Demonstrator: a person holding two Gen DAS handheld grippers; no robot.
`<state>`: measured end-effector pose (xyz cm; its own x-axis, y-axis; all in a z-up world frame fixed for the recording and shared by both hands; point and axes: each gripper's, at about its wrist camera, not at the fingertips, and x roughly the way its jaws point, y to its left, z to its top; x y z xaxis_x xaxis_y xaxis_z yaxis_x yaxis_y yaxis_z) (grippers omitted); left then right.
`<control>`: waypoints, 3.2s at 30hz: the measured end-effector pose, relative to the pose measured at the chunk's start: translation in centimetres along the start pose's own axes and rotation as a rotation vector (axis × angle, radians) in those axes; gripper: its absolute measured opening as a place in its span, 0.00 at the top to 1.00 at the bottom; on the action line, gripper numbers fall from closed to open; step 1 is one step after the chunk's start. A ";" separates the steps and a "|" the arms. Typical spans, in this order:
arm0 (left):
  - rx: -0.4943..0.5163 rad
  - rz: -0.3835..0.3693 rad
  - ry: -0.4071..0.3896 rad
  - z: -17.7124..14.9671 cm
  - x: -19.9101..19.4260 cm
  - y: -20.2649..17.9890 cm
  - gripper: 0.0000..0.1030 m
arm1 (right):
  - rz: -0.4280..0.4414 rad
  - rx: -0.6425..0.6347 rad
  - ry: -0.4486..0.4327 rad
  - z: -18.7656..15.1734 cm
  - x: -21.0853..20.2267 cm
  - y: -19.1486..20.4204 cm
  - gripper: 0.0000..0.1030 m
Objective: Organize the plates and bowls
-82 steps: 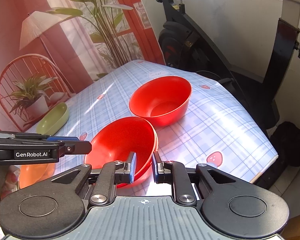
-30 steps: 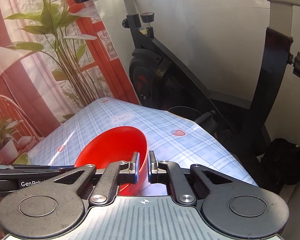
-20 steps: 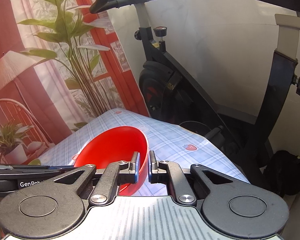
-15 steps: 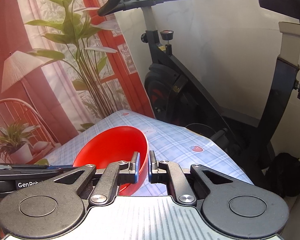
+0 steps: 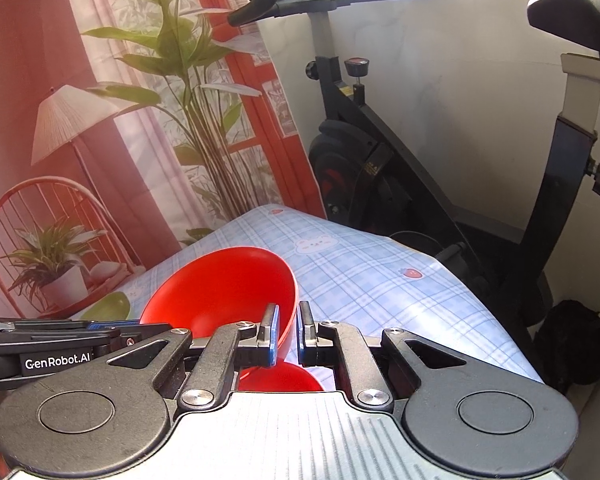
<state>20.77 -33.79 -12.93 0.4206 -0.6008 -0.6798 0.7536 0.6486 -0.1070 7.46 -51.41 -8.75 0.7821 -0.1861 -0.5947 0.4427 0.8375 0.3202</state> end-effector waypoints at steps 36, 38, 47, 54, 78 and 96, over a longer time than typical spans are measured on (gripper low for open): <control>0.021 0.012 0.120 -4.2 1.1 -1.3 0.83 | -0.013 0.001 0.106 -4.4 -0.8 -1.4 0.89; 0.021 0.021 0.126 -4.3 1.2 -1.3 0.81 | -0.008 0.001 0.110 -4.4 -0.7 -1.4 0.89; 0.016 0.036 0.125 -4.3 0.8 -0.8 0.58 | -0.017 -0.014 0.113 -4.2 -0.5 -1.0 0.83; 0.012 0.044 0.106 -4.0 0.0 -0.8 0.58 | -0.021 -0.029 0.095 -3.9 -1.3 -0.8 0.83; -0.089 0.345 -0.073 -3.8 -14.4 7.3 0.56 | 0.145 -0.241 0.022 -0.8 -3.6 10.3 0.83; -0.277 0.632 -0.106 -9.8 -31.1 20.8 0.52 | 0.393 -0.415 0.085 -2.0 -0.7 27.6 0.82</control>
<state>18.43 2.98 -1.14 0.7935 -0.1021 -0.6000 0.1977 0.9756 0.0954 18.27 -27.16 -1.01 0.8077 0.2071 -0.5520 -0.0961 0.9700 0.2233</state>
